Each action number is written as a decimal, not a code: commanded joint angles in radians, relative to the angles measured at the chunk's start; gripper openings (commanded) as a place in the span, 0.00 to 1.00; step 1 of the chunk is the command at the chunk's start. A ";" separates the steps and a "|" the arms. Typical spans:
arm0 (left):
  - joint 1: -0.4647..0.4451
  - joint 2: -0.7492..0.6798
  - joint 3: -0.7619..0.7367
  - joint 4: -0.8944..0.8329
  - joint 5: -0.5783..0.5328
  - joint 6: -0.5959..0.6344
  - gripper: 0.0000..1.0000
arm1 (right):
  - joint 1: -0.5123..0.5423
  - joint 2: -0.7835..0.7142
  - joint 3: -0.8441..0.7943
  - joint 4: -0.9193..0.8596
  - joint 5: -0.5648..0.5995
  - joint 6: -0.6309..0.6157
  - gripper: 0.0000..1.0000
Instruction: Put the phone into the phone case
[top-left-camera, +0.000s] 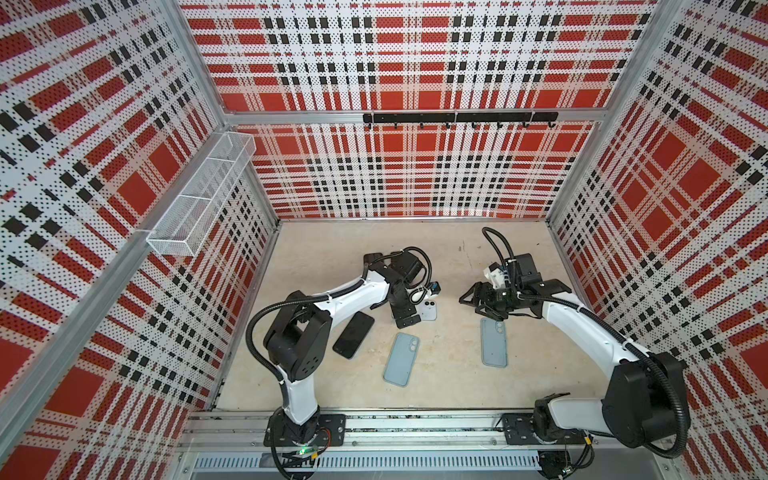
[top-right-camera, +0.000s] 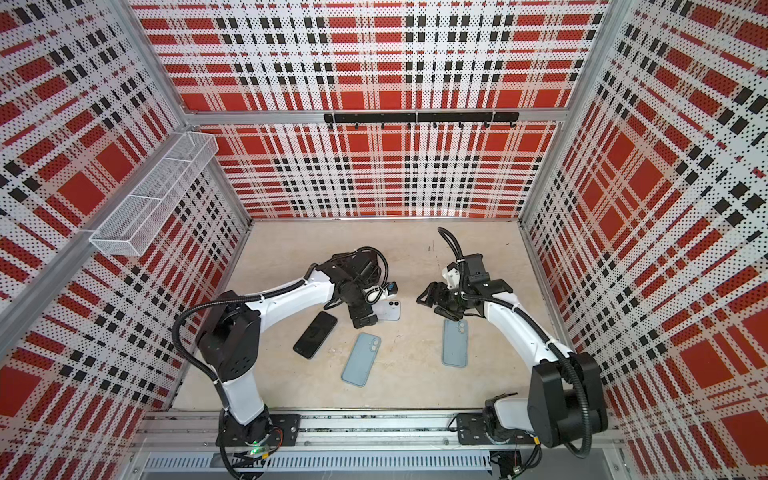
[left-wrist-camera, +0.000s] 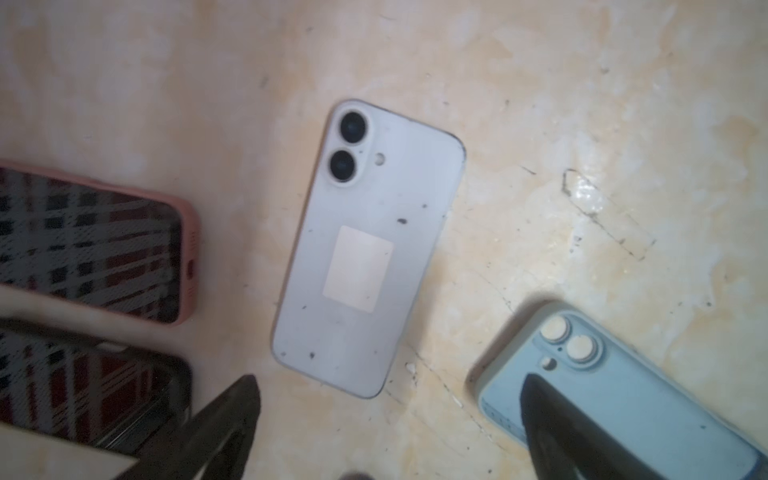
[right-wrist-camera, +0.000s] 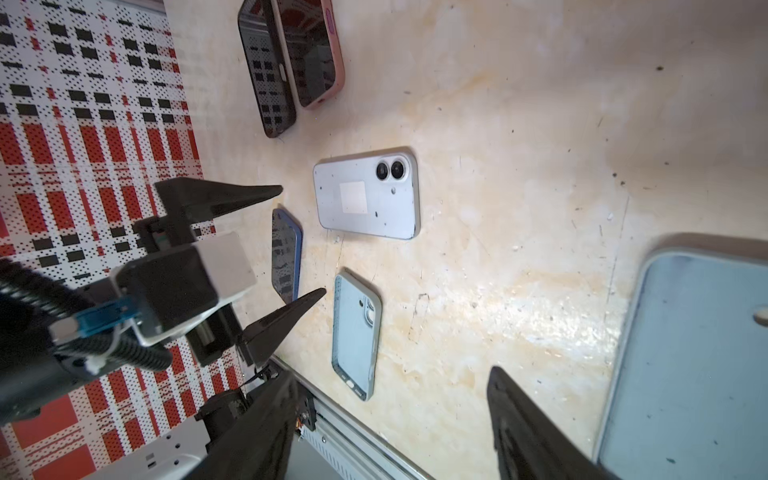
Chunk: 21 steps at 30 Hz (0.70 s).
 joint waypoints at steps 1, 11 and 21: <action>0.038 0.009 -0.002 0.039 0.096 0.130 0.99 | -0.007 0.008 -0.004 -0.020 -0.018 -0.035 0.74; 0.067 0.097 0.074 0.009 0.059 0.365 0.99 | -0.012 0.086 -0.008 0.030 -0.036 -0.025 0.73; 0.066 0.241 0.199 -0.045 0.045 0.437 0.98 | -0.015 0.116 0.002 0.025 -0.042 -0.025 0.73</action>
